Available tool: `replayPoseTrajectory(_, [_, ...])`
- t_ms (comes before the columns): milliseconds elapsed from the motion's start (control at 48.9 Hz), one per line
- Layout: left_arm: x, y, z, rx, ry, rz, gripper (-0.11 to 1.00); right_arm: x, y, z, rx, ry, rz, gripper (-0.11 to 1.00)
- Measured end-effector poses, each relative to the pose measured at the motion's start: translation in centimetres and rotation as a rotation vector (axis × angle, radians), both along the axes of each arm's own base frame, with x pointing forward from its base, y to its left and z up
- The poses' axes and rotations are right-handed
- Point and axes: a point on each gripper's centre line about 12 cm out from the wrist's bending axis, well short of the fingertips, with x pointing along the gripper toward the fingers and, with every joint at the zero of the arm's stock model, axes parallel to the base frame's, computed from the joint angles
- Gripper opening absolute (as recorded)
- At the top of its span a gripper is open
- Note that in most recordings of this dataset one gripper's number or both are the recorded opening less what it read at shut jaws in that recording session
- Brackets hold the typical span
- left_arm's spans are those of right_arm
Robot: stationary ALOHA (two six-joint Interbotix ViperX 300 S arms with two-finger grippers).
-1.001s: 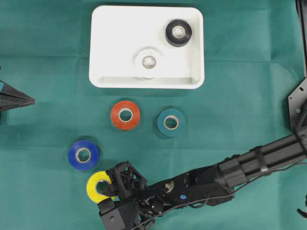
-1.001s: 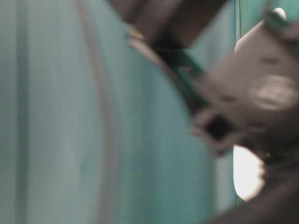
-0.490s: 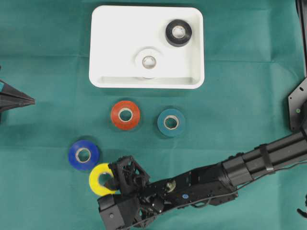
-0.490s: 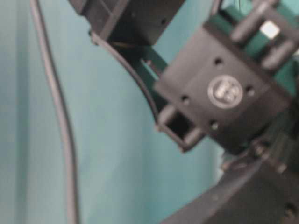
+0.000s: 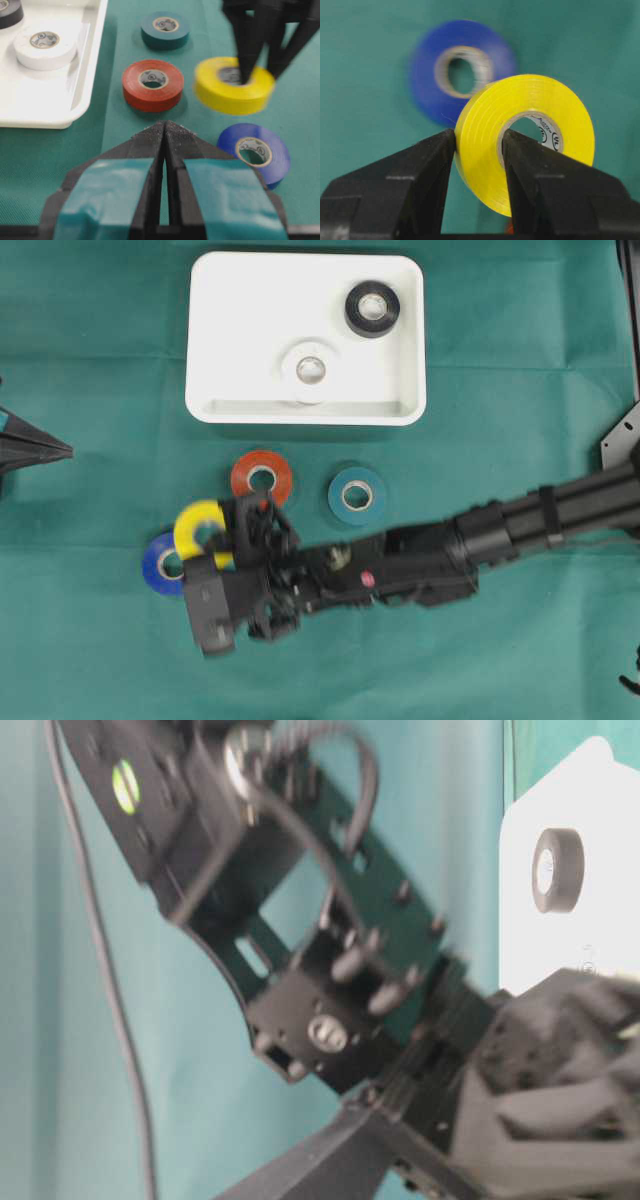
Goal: Put the tape into the white case with the right arm.
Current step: 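Carry the yellow roll over the tray and lower it in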
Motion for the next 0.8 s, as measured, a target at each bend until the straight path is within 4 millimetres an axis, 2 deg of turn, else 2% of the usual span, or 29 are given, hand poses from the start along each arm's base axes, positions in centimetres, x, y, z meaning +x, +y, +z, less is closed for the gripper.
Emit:
replayPoseTrajectory(286, [0.0, 0.0, 0.0, 0.001, -0.002, 0.0, 0.0, 0.9, -7.7, 1.0, 0.002, -0.017, -0.145, 0.02])
replayPoseTrajectory(511, [0.0, 0.0, 0.0, 0.0, 0.0, 0.0, 0.0, 0.8, -13.8, 1.2, 0.002, -0.021, -0.26, 0.03])
replayPoseTrajectory(654, [0.0, 0.0, 0.0, 0.0, -0.002, 0.0, 0.0, 0.4, -16.1, 1.0, -0.001, -0.014, -0.302, 0.03])
replayPoseTrajectory(797, [0.0, 0.0, 0.0, 0.0, 0.0, 0.0, 0.0, 0.4, -16.3, 0.9, -0.002, -0.012, -0.305, 0.03])
